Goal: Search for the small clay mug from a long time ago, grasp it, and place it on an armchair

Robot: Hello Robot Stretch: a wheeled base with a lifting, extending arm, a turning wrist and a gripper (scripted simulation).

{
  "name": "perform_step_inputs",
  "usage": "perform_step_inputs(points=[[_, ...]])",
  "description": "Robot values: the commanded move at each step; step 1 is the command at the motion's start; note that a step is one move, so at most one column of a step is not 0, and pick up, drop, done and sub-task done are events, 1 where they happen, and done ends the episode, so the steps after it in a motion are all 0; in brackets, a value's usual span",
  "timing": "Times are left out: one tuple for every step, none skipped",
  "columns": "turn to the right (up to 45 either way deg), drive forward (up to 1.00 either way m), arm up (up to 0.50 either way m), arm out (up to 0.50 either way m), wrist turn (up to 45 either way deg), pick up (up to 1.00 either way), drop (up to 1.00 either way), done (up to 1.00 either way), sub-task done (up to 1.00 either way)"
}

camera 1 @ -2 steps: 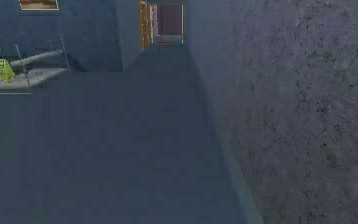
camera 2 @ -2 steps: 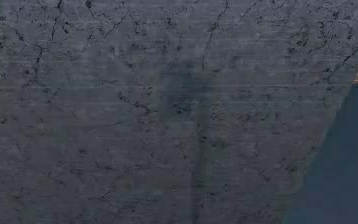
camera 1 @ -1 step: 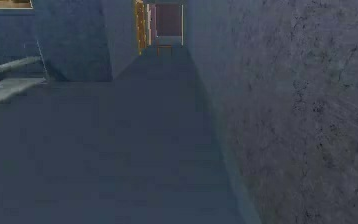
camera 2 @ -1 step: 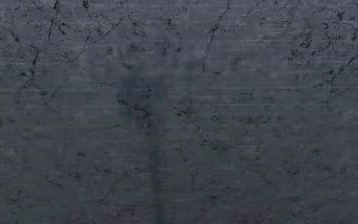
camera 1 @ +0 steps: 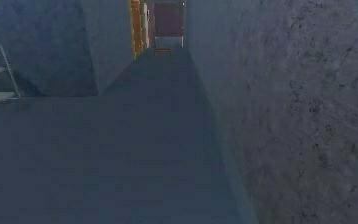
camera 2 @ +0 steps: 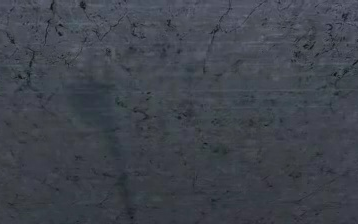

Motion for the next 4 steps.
perform_step_inputs(points=[[0.0, 1.00, 0.00, 0.00, 0.0, 0.00, 0.00, 0.00, 0.00], [0.0, 1.00, 0.00, 0.00, 0.0, 0.00, 0.00, 0.00, 0.00], [0.0, 1.00, 0.00, 0.00, 0.0, 0.00, 0.00, 0.00, 0.00], [0.0, 1.00, 0.00, 0.00, 0.0, 0.00, 0.00, 0.00, 0.00]])
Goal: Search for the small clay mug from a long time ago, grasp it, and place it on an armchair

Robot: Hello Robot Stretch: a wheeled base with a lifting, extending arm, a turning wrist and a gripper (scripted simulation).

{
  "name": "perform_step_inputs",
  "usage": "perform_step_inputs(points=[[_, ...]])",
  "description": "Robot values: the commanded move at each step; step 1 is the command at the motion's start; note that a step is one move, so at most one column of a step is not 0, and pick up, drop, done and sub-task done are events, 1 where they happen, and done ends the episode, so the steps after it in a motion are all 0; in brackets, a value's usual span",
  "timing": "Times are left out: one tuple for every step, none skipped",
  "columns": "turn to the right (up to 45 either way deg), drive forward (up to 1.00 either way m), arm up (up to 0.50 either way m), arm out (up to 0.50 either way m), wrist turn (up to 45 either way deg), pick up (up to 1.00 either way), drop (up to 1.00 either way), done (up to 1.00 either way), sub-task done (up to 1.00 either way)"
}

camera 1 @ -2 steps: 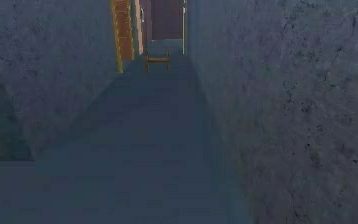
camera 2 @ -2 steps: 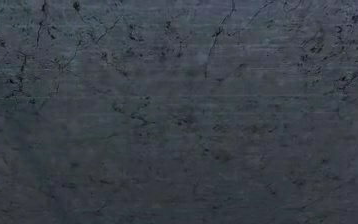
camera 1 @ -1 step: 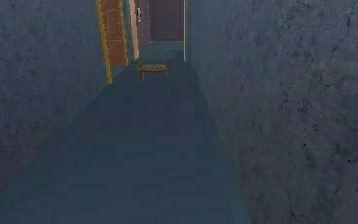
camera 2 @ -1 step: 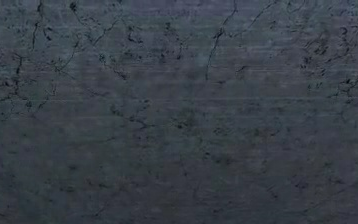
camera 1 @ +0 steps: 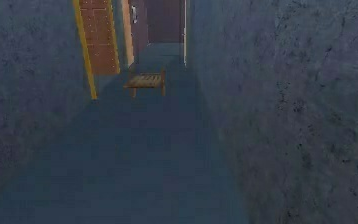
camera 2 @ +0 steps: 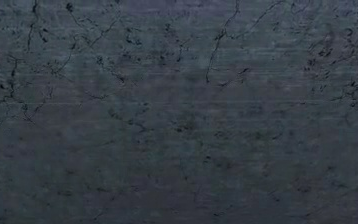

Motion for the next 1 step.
perform_step_inputs(points=[[0.0, 1.00, 0.00, 0.00, 0.0, 0.00, 0.00, 0.00, 0.00]])
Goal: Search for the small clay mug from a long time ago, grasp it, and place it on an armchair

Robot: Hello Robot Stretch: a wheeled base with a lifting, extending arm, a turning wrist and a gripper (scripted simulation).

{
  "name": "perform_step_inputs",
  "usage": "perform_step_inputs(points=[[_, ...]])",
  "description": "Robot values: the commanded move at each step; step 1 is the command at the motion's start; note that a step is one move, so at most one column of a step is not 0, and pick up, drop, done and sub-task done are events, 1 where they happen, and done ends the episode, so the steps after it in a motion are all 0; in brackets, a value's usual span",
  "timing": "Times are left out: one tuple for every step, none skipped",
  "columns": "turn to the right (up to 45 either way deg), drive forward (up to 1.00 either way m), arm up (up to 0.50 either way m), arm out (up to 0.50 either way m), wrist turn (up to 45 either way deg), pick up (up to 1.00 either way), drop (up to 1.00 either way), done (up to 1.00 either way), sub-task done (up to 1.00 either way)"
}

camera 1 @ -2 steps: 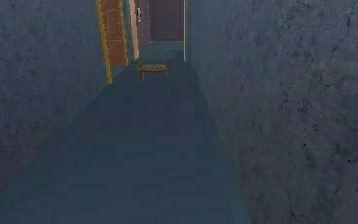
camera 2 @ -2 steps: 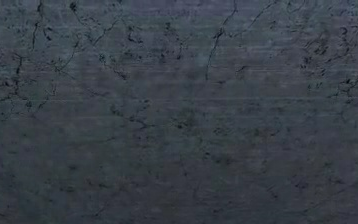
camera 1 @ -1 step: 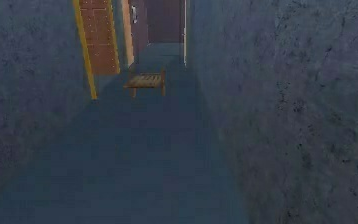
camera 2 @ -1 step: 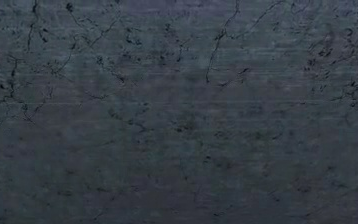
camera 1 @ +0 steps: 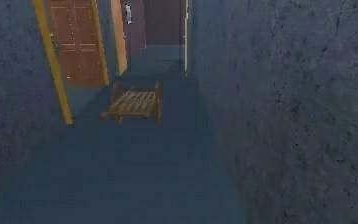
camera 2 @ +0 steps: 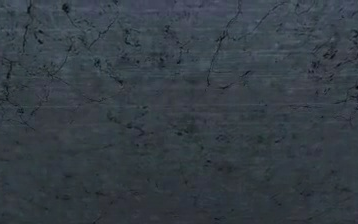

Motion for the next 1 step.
perform_step_inputs(points=[[0.0, 1.00, 0.00, 0.00, 0.0, 0.00, 0.00, 0.00, 0.00]])
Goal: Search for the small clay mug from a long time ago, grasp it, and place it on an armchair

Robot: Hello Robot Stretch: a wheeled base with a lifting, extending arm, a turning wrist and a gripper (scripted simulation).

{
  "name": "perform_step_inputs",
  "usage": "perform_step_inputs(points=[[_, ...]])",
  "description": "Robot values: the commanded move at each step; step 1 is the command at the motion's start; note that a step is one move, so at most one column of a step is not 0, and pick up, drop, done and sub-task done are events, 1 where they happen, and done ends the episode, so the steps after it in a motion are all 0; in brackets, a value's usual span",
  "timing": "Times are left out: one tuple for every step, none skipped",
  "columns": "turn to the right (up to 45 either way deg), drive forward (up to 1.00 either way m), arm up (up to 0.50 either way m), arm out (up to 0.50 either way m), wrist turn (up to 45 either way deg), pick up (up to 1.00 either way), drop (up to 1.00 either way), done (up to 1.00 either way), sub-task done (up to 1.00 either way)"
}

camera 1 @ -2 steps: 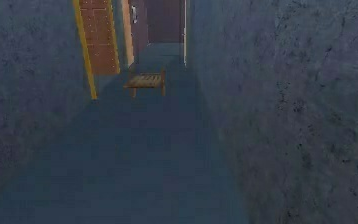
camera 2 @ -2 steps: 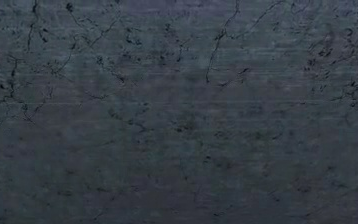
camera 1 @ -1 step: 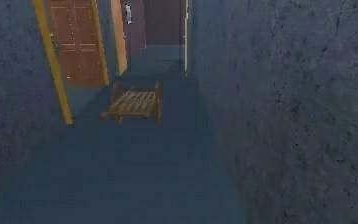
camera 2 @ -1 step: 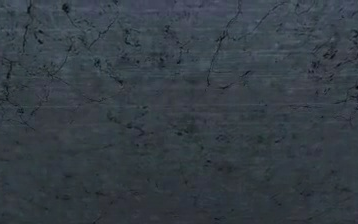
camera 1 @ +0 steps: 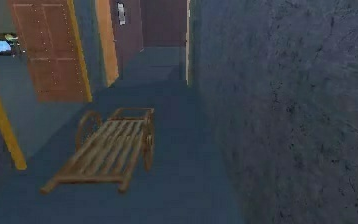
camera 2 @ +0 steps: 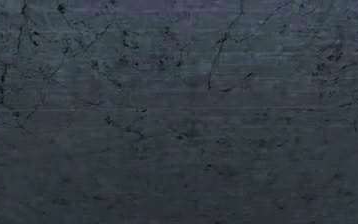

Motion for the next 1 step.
perform_step_inputs(points=[[-9.0, 0.00, 0.00, 0.00, 0.0, 0.00, 0.00, 0.00, 0.00]])
